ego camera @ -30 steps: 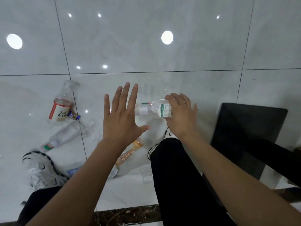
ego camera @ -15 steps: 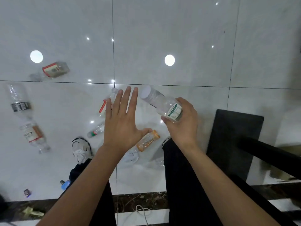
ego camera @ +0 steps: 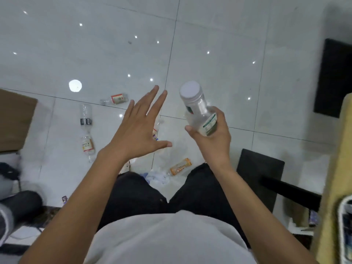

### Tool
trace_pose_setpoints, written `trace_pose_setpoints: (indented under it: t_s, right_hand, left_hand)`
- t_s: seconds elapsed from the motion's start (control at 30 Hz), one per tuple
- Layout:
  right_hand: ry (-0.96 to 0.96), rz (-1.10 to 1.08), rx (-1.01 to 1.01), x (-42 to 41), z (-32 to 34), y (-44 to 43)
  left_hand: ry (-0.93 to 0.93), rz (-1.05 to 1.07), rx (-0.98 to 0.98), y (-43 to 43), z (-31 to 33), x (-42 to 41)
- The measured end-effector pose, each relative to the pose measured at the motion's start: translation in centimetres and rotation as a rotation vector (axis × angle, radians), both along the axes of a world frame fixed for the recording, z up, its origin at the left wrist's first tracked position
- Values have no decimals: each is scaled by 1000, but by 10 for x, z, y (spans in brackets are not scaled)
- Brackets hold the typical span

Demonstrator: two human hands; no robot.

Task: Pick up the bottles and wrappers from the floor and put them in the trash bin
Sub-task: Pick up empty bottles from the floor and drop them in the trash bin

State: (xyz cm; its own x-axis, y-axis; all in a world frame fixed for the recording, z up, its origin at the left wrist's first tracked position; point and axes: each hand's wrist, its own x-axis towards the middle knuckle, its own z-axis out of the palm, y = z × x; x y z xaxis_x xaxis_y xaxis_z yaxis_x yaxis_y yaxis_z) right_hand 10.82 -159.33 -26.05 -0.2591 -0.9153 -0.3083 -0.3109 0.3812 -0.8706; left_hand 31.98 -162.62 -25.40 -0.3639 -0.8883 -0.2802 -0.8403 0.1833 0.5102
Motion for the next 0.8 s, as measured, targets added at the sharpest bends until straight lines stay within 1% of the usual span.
trace_pose_setpoints:
  t_s: [0.1, 0.17, 0.27, 0.33, 0.47, 0.53, 0.63, 0.8]
  right_hand:
    - [-42, 11, -33, 8, 46, 13]
    - [-81, 49, -64, 12, 69, 15]
    - [-120, 156, -73, 12, 91, 13]
    - [-133, 228, -73, 10, 101, 10]
    - [-141, 367, -75, 10, 117, 7]
    - [-160, 398, -86, 16, 122, 6]
    - [-206, 446, -85, 32, 124, 10]
    - [-226, 567, -62, 78, 134, 21]
  left_hand:
    - [1, -3, -42, 8, 50, 8]
    - [-27, 7, -111, 12, 70, 11]
    - [-143, 41, -167, 18, 92, 11]
    - [-181, 127, -200, 29, 103, 12]
    - [-48, 364, -313, 64, 121, 13]
    - [-65, 422, -360, 80, 124, 20]
    - [-122, 467, -326, 99, 128, 38]
    - [-178, 508, -263, 130, 134, 75]
